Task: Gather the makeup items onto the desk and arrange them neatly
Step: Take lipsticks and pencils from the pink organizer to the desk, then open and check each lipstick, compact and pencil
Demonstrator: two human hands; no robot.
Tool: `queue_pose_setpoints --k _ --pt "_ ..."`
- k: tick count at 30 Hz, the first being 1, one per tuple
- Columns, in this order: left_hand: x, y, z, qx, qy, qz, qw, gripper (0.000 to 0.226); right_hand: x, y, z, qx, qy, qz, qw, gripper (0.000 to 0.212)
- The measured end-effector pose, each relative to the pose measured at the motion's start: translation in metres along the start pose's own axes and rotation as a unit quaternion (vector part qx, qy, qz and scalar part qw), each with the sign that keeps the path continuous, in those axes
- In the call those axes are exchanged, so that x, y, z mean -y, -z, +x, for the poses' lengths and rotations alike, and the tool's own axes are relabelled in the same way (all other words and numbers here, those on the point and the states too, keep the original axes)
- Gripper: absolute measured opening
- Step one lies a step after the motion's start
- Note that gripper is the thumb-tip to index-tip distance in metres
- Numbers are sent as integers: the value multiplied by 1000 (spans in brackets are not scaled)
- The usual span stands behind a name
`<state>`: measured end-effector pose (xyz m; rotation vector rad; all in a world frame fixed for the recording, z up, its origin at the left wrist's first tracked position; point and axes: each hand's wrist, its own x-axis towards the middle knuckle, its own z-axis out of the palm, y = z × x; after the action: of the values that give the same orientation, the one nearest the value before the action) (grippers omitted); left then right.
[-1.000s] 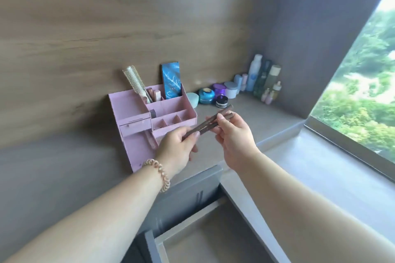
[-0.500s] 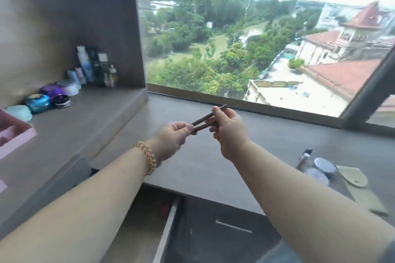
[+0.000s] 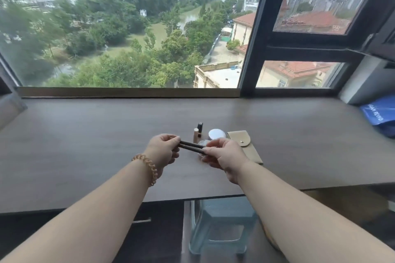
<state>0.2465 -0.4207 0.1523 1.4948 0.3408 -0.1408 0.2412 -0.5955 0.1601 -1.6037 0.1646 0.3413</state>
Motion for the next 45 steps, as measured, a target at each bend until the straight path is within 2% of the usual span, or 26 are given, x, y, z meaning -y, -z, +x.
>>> queue_pose_setpoints --k 4,8,11,14,17,19,22,25,29,31,36,39,41,45 --pt "25 -77 14 18 33 47 998 14 -21 83 9 27 -6 -153 988 10" --pt "34 -116 24 23 49 89 995 15 -36 119 20 117 -25 -245 962 2" --pt "34 -125 37 25 44 116 992 12 -44 121 35 189 -50 -255 947 9" --pt "37 -132 58 27 38 127 991 12 -48 119 52 218 -83 -248 940 12" --pt "38 -137 83 25 45 106 993 9 -54 121 73 178 -93 -224 954 15" --pt "39 -136 104 20 52 99 994 19 -59 125 91 97 -111 -194 970 15" --pt "33 -131 137 15 45 100 994 18 -67 136 125 -9 -139 -177 974 24" --pt "28 -128 164 10 25 104 994 14 -76 140 154 -38 -170 -191 966 24" --pt "28 -125 184 -14 14 98 995 9 -89 131 176 -50 -198 -195 959 14" --pt "28 -125 191 -28 8 105 994 9 -93 129 181 -59 -201 -213 954 19" --pt "24 -129 206 -62 -6 104 993 9 -84 136 191 -77 -195 -330 921 26" --pt "18 -130 212 -82 -14 89 993 12 -80 140 195 -82 -164 -512 839 38" --pt "15 -128 214 -108 -10 88 990 10 -78 144 198 -81 -130 -568 809 36" --pt "12 -120 223 -161 -9 128 979 7 -64 153 208 -77 -72 -572 814 30"
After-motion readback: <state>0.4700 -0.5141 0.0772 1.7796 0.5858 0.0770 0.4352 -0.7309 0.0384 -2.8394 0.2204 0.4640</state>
